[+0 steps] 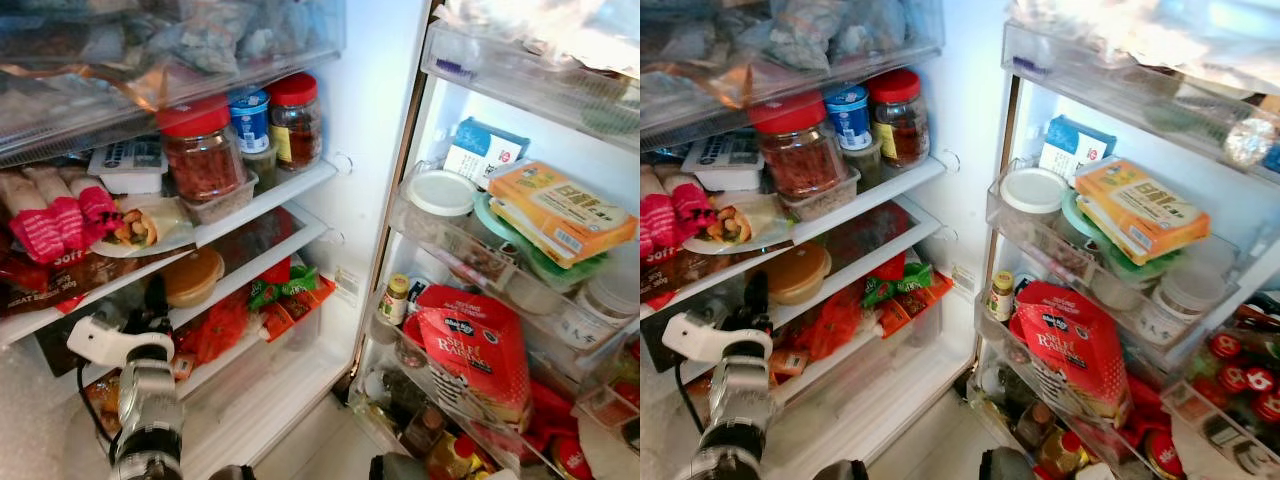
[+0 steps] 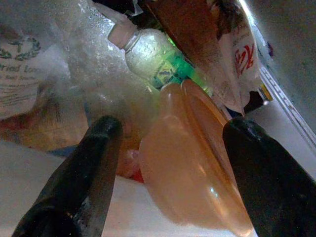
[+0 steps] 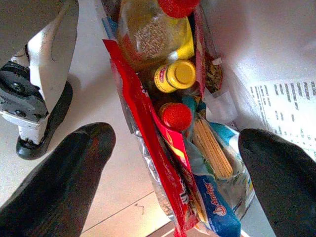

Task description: Restocking fridge

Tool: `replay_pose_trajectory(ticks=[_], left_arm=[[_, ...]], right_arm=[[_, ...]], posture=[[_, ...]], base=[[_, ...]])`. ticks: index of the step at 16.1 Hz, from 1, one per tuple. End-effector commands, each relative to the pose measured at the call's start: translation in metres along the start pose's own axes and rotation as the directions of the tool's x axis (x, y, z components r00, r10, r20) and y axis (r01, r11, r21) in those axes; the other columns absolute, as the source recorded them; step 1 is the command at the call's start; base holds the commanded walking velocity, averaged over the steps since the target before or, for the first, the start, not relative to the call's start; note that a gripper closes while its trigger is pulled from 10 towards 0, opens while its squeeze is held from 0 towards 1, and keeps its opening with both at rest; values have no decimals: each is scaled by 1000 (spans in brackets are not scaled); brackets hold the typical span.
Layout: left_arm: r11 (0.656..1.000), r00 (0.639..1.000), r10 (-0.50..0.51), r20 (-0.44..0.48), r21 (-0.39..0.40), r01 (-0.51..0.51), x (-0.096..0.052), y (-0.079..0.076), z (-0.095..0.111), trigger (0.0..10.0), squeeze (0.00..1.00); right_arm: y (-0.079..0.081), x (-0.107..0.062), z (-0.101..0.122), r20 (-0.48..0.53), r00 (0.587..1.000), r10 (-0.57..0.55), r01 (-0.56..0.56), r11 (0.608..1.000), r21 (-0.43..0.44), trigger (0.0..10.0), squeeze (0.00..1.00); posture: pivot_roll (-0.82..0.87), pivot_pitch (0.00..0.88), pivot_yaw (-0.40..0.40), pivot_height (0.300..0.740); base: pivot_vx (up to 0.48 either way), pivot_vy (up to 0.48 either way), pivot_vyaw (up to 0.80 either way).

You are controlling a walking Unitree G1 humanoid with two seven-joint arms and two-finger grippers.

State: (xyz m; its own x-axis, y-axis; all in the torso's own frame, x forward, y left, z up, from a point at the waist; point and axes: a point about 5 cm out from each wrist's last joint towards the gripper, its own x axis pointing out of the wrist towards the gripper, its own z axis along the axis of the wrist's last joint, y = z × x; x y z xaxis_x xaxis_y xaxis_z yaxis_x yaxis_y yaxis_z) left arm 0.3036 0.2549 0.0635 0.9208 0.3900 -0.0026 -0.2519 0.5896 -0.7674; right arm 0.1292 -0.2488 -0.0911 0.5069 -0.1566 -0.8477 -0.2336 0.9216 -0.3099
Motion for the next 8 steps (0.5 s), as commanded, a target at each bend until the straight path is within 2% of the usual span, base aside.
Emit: replay_pose_trajectory(ticks=[1, 3, 5, 8], left_arm=[[999, 998, -34, -60, -7, 33, -3, -3, -8, 10000, 0], [998, 990, -59, -129, -19, 57, -9, -5, -16, 10000, 0], [998, 986, -62, -152, -24, 58, -11, -3, -16, 10000, 0], [991, 965, -133, -224, -57, 123, -15, -12, -20, 10000, 0]], right_arm=[[-1, 0, -1, -11, 1000, -9, 9, 1000, 17, 10000, 0], [0, 0, -1, -12, 1000, -9, 9, 1000, 19, 10000, 0], [0, 0, -1, -14, 1000, -9, 9, 1000, 22, 10000, 0], [-1, -1, -7, -25, 1000, -12, 12, 1000, 25, 10000, 0]], posture=[[-178, 0, -27, 631], [-176, 0, -23, 631], [-179, 0, -17, 631], [-169, 0, -10, 631]], base=[[0, 0, 0], [0, 0, 0], [0, 0, 0], [0, 0, 0]])
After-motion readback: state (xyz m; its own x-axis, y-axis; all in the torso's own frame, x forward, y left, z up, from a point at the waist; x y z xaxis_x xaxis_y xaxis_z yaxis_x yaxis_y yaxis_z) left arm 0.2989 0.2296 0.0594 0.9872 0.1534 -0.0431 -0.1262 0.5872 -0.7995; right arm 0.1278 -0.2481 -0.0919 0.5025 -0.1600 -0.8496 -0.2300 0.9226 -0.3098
